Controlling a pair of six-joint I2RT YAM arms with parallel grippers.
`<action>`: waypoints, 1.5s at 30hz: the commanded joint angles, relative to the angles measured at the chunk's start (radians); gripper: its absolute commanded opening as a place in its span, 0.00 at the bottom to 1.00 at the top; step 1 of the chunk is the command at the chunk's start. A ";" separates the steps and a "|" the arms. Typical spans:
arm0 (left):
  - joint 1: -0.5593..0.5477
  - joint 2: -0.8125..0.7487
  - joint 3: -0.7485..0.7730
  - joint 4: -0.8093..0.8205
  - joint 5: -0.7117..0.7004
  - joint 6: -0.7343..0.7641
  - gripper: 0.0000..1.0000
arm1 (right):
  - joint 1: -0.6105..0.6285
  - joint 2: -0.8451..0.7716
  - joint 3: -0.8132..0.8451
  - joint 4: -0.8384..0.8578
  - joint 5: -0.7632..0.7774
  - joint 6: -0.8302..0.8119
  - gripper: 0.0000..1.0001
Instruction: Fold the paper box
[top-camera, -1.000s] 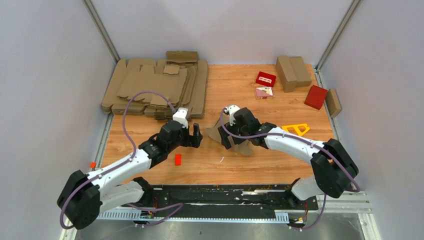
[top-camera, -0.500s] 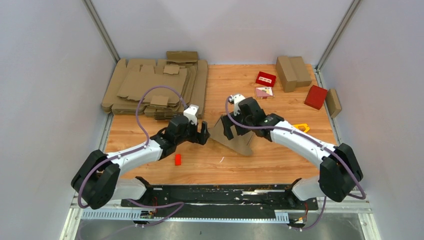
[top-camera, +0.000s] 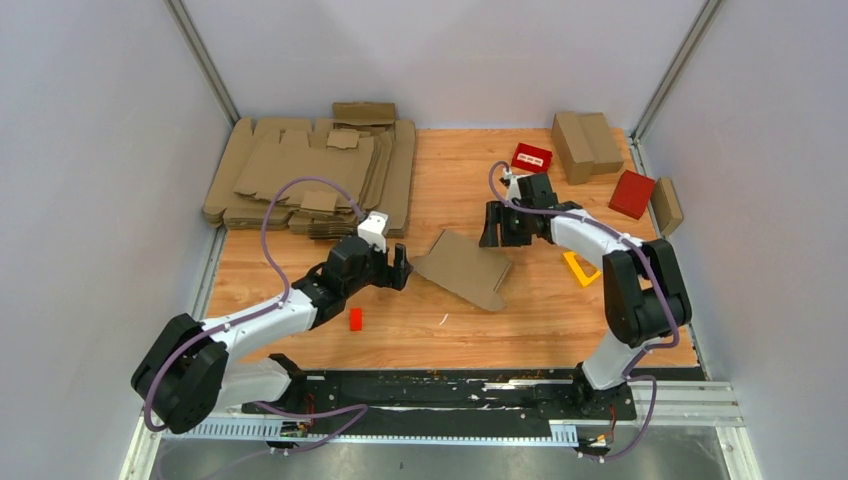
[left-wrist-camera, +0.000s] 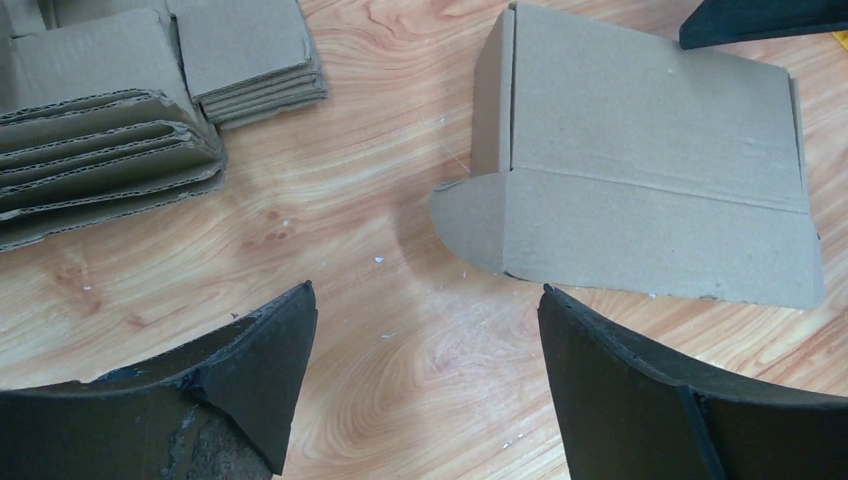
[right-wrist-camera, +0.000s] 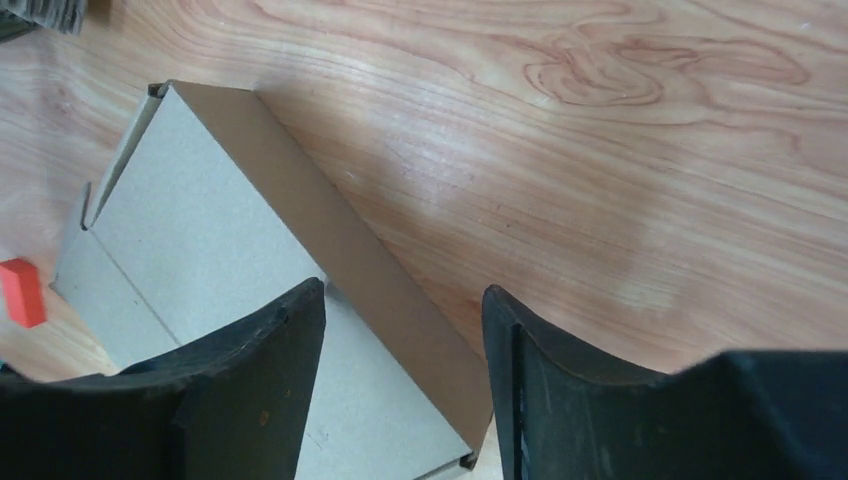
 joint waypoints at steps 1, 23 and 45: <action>0.005 -0.023 -0.003 0.039 -0.027 0.009 0.87 | -0.028 0.051 0.013 0.103 -0.179 0.052 0.48; 0.005 0.169 -0.030 0.279 0.281 -0.051 0.66 | -0.040 0.142 -0.079 0.224 -0.294 0.086 0.19; 0.005 0.115 -0.033 0.258 0.259 -0.013 0.63 | 0.108 0.120 -0.130 0.296 -0.361 0.097 0.22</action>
